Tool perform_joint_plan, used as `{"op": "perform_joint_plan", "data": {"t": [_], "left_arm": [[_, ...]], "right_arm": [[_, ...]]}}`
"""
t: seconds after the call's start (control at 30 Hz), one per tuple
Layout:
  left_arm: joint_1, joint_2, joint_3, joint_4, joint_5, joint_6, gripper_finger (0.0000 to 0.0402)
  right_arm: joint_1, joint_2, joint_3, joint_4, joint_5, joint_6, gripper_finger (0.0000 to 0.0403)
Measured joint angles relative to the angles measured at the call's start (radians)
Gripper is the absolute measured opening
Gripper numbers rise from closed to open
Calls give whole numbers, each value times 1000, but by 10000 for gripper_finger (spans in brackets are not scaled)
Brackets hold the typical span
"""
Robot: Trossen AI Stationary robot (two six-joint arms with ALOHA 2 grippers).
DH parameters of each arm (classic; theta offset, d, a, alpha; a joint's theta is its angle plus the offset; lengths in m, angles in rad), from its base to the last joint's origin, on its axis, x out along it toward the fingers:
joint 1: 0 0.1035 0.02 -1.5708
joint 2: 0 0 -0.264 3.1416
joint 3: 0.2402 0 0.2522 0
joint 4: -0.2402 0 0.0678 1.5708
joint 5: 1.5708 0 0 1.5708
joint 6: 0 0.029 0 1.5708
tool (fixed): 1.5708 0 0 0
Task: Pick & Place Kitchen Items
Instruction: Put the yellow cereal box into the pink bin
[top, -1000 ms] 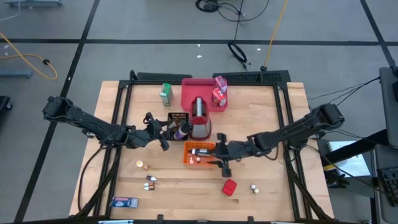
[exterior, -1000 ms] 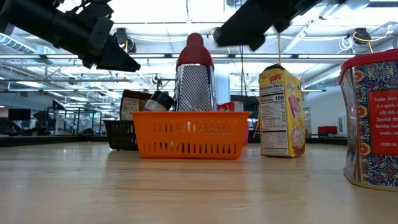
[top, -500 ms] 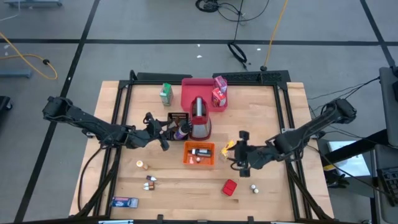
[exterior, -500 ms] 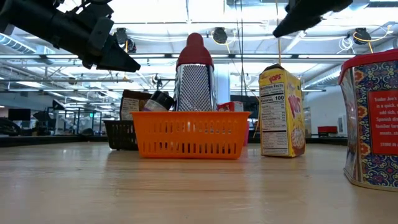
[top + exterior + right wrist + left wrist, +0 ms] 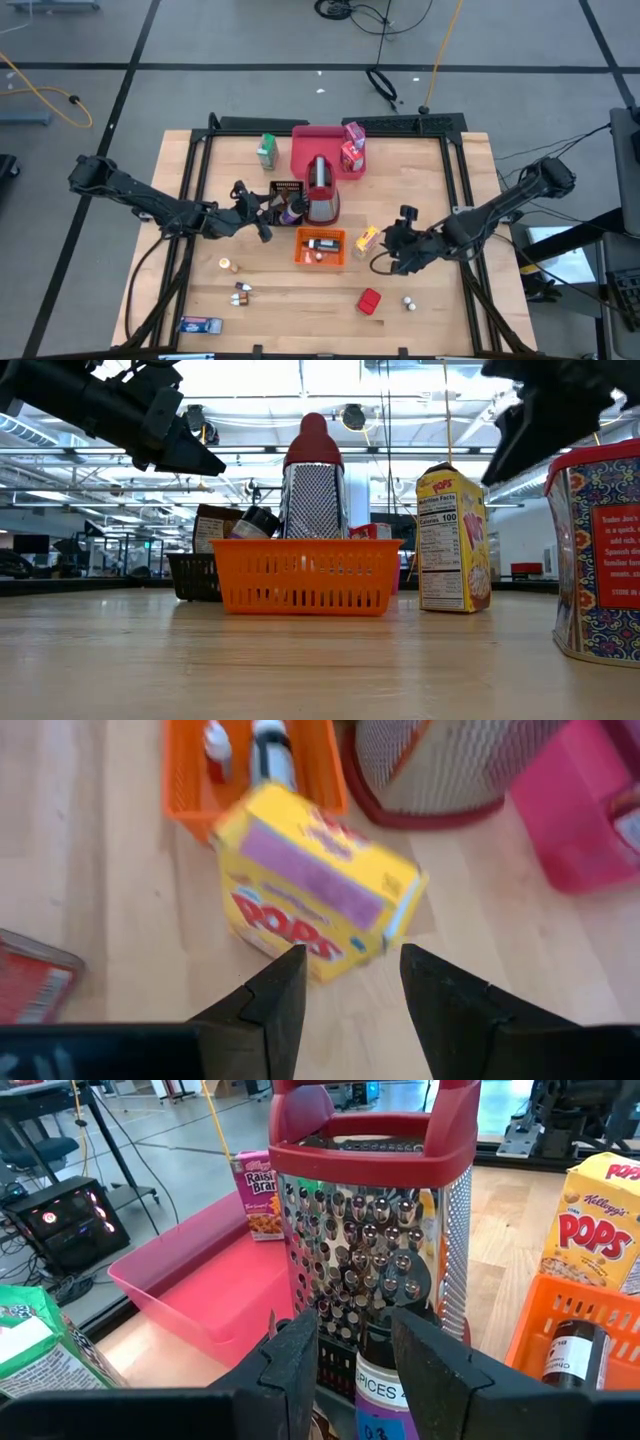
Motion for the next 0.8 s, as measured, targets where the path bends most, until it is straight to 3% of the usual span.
{"op": "perform_joint_plan", "data": {"t": [0.2, 0.53, 0.8], "left_arm": [[0, 0, 0, 0, 0, 0, 131], [0, 0, 0, 0, 0, -2, 131], [0, 0, 0, 0, 0, -2, 131]], "right_arm": [[-13, -1, -38, 26, 30, 17, 155], [-73, 0, -168, 261, 24, -53, 155], [-99, 0, -176, 302, 22, -87, 155]]}}
